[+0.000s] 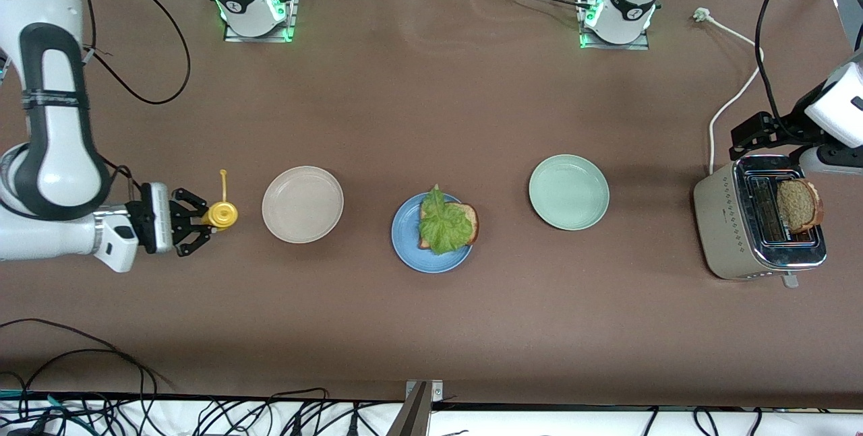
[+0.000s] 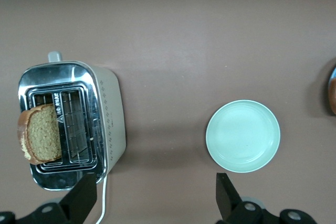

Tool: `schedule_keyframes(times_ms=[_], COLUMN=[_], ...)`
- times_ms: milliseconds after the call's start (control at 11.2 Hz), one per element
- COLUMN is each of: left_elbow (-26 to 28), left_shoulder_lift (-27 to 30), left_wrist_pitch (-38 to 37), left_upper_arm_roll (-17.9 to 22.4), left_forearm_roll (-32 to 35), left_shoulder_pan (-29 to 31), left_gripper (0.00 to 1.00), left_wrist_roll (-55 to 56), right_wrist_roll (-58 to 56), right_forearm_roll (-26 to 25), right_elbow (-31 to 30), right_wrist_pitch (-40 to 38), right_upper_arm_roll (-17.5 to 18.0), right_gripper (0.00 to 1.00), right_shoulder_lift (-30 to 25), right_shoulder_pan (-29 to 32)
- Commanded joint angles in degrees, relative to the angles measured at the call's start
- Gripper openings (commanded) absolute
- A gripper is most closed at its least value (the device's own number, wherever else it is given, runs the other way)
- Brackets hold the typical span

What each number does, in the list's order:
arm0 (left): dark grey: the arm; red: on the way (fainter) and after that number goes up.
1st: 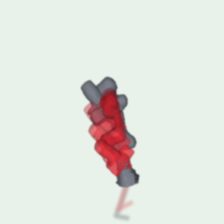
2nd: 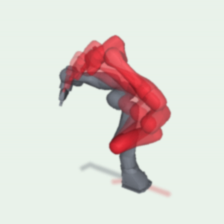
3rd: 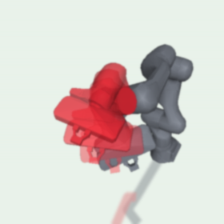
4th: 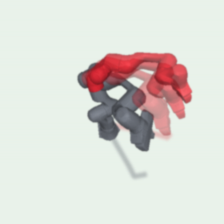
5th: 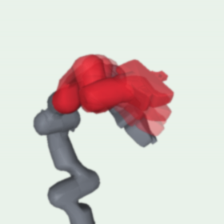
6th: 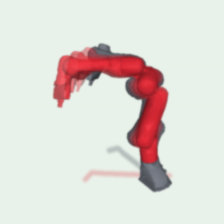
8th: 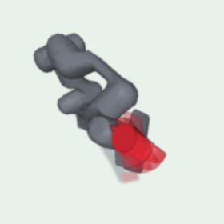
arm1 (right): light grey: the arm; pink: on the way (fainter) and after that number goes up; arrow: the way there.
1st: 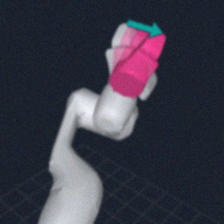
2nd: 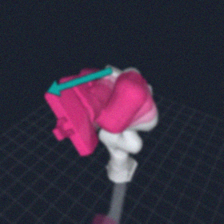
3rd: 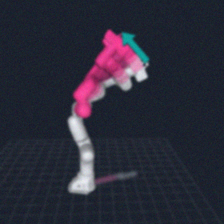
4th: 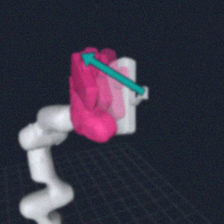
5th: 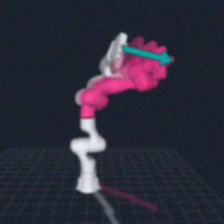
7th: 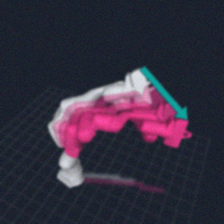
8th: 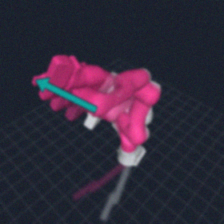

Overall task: Make sandwich in blue plate with both arms
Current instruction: 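Carry the mustard bottle back beside the white plate with the right gripper, then set the mustard down while the left gripper lowers onto the toast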

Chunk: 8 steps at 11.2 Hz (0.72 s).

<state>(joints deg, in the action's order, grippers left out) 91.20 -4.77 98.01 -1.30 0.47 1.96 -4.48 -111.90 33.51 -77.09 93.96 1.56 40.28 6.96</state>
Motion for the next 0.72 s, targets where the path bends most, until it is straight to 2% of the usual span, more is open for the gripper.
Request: schedule_keyframes(times_ms=[0,179,627], left_elbow=[-1.4,-1.4,-1.4], left_shoulder_lift=[-2.8,-4.2,-8.3], left_wrist_pitch=[0.0,3.0,8.8], left_upper_arm_roll=[4.3,7.7,12.9], left_forearm_roll=[-0.6,-1.1,-1.3], left_shoulder_pan=[-1.2,-1.3,-1.2], left_gripper=[1.0,1.0,1.0], left_wrist_roll=[-1.7,-2.0,-7.9], right_wrist_roll=[-10.3,-16.4,-24.8], right_forearm_roll=[2.7,4.6,8.6], right_elbow=[-1.6,-1.6,-1.2], right_wrist_pitch=[-3.2,-4.6,-3.8], right_upper_arm_roll=[7.8,8.8,8.9], right_gripper=[0.0,0.0,0.0], right_shoulder_lift=[2.7,6.2,13.4], right_shoulder_pan=[10.6,13.7,14.8])
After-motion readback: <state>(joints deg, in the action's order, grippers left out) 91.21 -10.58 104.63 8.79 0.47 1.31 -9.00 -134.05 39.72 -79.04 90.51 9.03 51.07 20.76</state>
